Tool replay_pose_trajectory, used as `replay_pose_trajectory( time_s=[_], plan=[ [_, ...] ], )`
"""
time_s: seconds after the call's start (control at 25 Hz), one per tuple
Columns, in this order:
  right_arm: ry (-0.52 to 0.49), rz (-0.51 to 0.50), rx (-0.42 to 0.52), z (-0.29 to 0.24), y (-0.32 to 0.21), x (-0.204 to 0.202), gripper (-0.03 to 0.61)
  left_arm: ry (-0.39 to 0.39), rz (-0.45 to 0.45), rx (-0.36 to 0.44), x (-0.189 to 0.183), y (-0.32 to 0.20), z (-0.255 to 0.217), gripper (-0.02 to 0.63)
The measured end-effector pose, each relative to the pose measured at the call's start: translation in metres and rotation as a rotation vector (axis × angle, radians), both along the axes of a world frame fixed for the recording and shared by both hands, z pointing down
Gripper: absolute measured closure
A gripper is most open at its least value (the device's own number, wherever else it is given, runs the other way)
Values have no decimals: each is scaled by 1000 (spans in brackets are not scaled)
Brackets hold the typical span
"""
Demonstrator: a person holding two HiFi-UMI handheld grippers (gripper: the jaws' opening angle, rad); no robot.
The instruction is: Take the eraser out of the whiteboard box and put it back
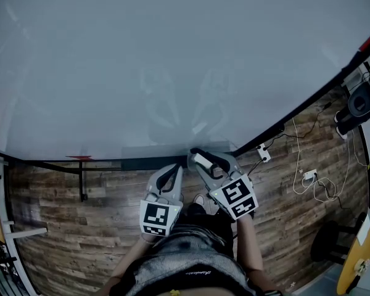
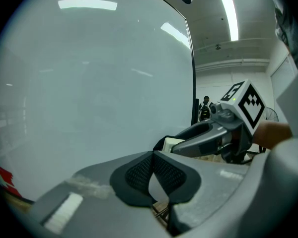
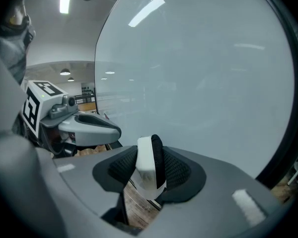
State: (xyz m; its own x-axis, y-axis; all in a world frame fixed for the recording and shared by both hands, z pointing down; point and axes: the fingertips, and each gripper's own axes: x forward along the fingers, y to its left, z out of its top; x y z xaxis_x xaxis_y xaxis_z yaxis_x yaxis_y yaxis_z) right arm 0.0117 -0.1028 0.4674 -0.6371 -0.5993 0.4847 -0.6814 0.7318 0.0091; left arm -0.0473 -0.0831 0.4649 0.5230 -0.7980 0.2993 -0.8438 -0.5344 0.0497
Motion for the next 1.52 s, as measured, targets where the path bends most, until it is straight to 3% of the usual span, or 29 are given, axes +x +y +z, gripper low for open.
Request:
replay_pose_trajectory(
  time_s=[1.52],
  plan=[
    [-58, -6, 35, -93, 4, 2, 419, 4, 13, -15, -1, -1, 5, 614]
  ],
)
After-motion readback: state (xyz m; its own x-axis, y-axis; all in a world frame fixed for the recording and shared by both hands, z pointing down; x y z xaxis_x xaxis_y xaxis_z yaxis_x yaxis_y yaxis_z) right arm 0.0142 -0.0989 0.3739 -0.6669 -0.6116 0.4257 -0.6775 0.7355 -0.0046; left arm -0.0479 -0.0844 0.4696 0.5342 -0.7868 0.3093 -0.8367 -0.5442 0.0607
